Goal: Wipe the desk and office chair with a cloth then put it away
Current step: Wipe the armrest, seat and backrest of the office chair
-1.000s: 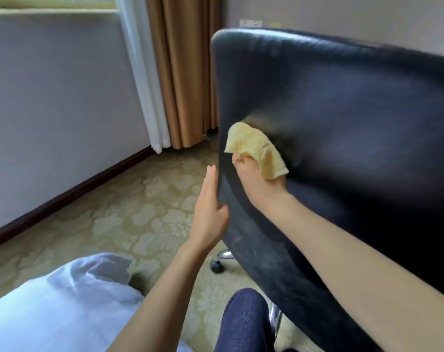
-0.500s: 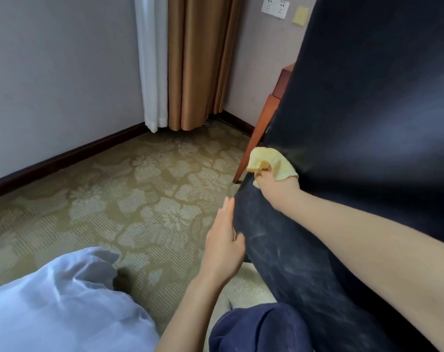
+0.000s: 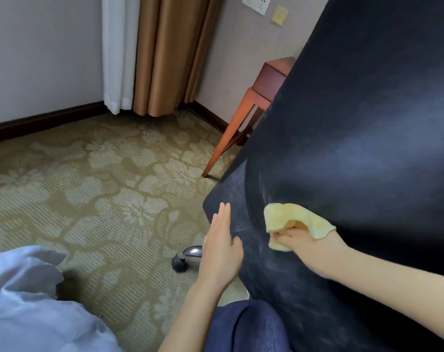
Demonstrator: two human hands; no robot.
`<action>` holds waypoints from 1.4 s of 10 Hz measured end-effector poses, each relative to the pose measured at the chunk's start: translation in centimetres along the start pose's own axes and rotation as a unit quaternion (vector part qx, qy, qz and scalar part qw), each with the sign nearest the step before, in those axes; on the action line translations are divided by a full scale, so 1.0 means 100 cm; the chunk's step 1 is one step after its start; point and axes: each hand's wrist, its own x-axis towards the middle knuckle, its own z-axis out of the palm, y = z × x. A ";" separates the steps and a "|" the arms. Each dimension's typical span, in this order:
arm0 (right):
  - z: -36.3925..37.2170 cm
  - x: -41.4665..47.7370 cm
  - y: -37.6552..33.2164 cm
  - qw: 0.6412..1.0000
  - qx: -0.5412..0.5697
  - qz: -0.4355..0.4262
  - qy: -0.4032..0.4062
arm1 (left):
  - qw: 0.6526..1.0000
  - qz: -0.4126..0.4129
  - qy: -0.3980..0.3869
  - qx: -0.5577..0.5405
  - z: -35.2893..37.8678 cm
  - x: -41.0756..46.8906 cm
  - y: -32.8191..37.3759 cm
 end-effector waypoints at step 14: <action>-0.063 -0.002 -0.011 0.889 -0.251 -0.330 0.195 | 0.981 -0.029 0.020 0.193 0.010 -0.014 0.013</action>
